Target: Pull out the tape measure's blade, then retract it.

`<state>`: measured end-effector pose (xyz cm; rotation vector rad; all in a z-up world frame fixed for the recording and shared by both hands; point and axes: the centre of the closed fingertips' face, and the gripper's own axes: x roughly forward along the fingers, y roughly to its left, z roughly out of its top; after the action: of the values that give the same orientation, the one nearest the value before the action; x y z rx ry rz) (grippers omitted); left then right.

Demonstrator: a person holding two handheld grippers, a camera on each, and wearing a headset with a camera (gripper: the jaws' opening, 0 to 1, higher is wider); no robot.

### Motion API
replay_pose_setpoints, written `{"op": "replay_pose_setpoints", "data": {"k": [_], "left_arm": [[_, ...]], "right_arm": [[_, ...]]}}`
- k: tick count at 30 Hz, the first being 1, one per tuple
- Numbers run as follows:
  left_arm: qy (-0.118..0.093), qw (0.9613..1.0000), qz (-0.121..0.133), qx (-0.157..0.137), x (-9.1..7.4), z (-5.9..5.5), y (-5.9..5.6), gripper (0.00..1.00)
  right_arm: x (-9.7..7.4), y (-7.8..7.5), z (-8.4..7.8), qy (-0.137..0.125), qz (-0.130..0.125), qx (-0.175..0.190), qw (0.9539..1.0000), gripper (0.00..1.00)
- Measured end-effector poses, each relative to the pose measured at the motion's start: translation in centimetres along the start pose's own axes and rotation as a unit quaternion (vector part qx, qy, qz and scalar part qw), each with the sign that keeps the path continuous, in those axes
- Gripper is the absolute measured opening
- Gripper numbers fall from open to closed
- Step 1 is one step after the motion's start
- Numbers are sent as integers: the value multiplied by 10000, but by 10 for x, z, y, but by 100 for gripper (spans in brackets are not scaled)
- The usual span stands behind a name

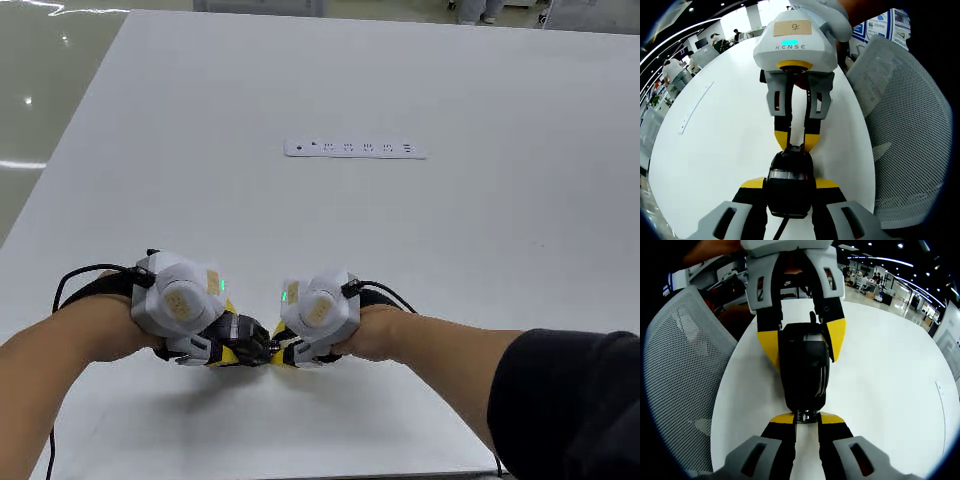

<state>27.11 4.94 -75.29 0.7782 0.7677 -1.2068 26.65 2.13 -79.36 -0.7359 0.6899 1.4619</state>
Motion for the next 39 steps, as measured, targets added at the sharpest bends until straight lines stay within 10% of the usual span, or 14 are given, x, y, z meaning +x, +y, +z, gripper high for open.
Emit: {"op": "replay_pose_setpoints", "data": {"k": [39], "left_arm": [[-97, 9999, 24, -111, 0, 0, 0, 30]], "right_arm": [[-6, 0, -6, 153, 76, -161, 9997, 12]]}}
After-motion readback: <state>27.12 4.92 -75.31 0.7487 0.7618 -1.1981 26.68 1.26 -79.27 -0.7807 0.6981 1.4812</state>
